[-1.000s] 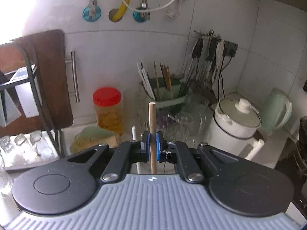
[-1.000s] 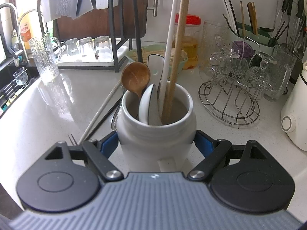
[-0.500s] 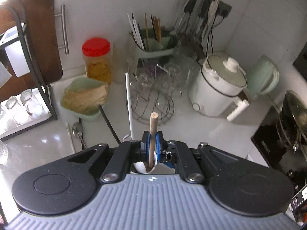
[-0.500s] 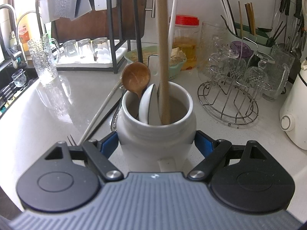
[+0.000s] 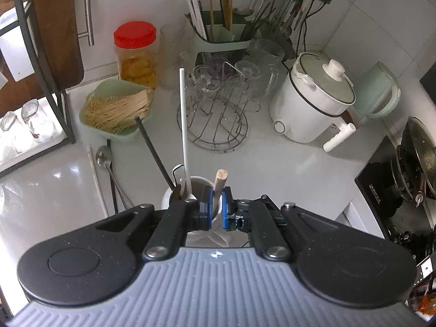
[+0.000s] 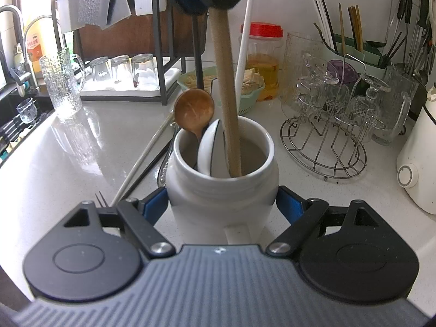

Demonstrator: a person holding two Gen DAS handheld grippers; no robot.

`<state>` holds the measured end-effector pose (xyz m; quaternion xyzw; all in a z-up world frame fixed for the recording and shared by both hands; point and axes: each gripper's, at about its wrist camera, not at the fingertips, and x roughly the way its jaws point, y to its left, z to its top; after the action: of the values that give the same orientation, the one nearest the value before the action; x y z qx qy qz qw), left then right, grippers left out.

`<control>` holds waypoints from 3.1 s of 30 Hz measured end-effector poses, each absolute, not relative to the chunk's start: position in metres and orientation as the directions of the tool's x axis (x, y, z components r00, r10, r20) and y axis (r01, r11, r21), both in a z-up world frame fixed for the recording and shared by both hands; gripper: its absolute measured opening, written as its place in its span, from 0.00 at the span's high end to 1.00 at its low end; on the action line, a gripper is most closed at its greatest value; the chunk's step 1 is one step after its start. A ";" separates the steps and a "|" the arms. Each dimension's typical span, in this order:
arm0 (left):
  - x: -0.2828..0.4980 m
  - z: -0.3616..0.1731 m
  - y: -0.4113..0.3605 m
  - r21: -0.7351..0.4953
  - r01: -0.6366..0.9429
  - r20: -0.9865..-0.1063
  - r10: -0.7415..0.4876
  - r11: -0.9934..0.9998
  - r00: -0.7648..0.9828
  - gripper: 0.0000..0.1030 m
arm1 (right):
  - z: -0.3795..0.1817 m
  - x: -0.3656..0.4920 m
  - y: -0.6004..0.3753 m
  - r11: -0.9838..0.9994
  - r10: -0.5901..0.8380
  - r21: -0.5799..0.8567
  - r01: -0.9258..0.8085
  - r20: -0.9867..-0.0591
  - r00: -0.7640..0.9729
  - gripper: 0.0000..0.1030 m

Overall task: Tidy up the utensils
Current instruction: 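Lower the wooden chopstick into the white jar with the left gripper, then open the left gripper to release the wooden chopstick in the jar, then move the left gripper down to the steel spoon on the counter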

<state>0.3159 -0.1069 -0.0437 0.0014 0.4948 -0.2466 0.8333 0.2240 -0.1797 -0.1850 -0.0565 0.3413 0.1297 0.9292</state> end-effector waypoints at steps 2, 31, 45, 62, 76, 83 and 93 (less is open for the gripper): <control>0.316 -0.043 -0.107 -0.246 0.412 -0.825 -0.413 0.877 0.385 0.92 | -0.185 0.224 -0.180 0.960 0.202 -0.017 -0.279 -0.649 0.734 0.14; 0.276 -0.016 -0.046 -0.206 0.308 -0.693 -0.361 0.929 0.624 0.56 | -0.185 0.223 -0.175 0.966 0.182 -0.022 -0.257 -0.647 0.740 0.14; 0.258 -0.064 0.024 -0.231 0.113 -0.706 -0.247 0.966 0.664 0.56 | -0.184 0.224 -0.176 0.970 0.178 -0.008 -0.242 -0.654 0.735 0.15; 0.283 -0.166 0.054 -0.282 -0.028 -0.799 -0.218 0.959 0.560 0.56 | -0.181 0.225 -0.185 0.966 0.168 -0.025 -0.256 -0.691 0.703 0.14; 0.375 -0.215 0.027 -0.339 0.005 -0.779 -0.284 0.941 0.559 0.57 | -0.180 0.227 -0.185 0.968 0.165 -0.019 -0.250 -0.704 0.691 0.15; 0.417 -0.237 0.014 -0.343 0.007 -0.773 -0.287 0.939 0.565 0.57 | -0.180 0.229 -0.185 0.969 0.161 -0.016 -0.246 -0.710 0.685 0.15; 0.449 -0.247 -0.004 -0.283 0.017 -0.784 -0.242 0.959 0.571 0.57 | -0.181 0.229 -0.185 0.975 0.148 -0.011 -0.222 -0.714 0.685 0.15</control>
<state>0.4492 -0.0045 -0.2472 -0.1230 0.4570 -0.0738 0.8778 0.2294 -0.1846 -0.1808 -0.0480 0.3841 0.1008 0.9165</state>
